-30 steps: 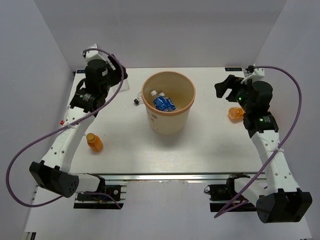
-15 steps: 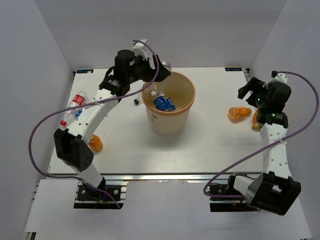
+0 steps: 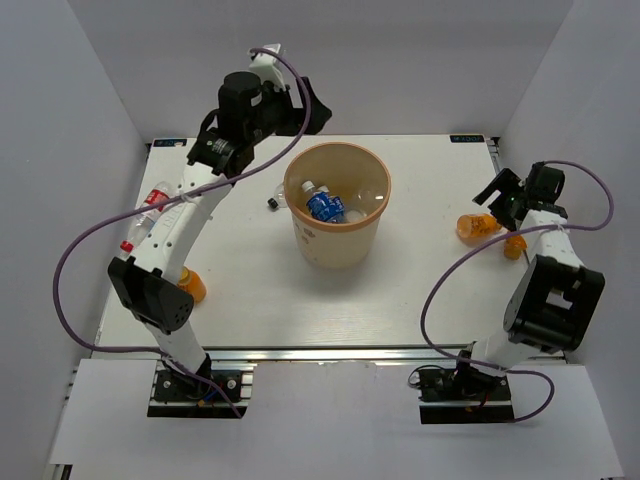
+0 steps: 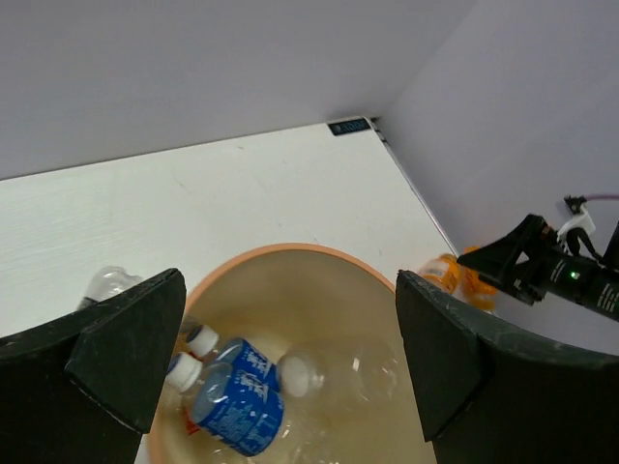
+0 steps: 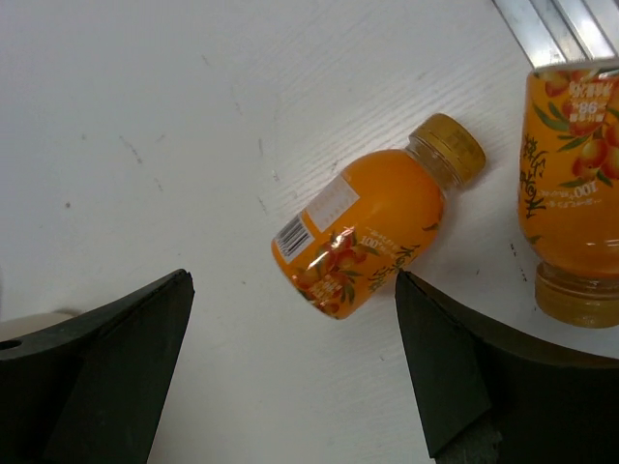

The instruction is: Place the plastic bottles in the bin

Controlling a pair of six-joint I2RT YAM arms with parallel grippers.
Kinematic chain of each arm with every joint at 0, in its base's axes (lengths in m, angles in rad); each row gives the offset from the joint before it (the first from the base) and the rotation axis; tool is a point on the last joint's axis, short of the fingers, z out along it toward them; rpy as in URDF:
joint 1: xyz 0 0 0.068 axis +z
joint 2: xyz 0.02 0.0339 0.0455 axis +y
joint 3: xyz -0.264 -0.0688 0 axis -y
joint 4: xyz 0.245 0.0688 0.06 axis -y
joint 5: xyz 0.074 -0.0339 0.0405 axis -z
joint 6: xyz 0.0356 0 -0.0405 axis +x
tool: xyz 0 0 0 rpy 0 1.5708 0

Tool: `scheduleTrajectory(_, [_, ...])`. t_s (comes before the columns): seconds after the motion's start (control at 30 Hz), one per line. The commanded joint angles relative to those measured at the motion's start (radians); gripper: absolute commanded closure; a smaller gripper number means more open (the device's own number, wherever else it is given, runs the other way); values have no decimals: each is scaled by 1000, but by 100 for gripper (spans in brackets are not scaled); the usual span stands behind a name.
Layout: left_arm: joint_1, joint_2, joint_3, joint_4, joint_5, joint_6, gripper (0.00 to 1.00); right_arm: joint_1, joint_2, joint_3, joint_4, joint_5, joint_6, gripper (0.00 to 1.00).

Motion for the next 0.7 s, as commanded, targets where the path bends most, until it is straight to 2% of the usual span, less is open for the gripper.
scheduleTrajectory(0.0, [69, -68, -27, -32, -103, 10, 2, 21, 88, 77, 35, 53, 83, 11])
scheduleTrajectory(0.17, [259, -120, -113, -3, -46, -35, 2, 50, 188, 141, 18, 177, 163, 11])
scheduleTrajectory(0.23, [321, -150, -185, 11, -77, -26, 2, 79, 223, 152, 15, 257, 198, 11])
scheduleTrajectory(0.33, [378, -215, -314, 31, -114, -16, 2, 104, 277, 163, 12, 284, 221, 11])
scheduleTrajectory(0.43, [471, -287, -456, 57, -119, -76, 2, 125, 320, 174, -28, 322, 244, 11])
scheduleTrajectory(0.47, [532, -304, -490, 74, -106, -90, 2, 130, 326, 169, -34, 325, 242, 11])
scheduleTrajectory(0.53, [568, -345, -581, 91, -96, -128, 2, 143, 340, 152, -25, 340, 247, 11])
scheduleTrajectory(0.67, [597, -377, -665, 117, -77, -157, 2, 165, 369, 131, 6, 336, 253, 12])
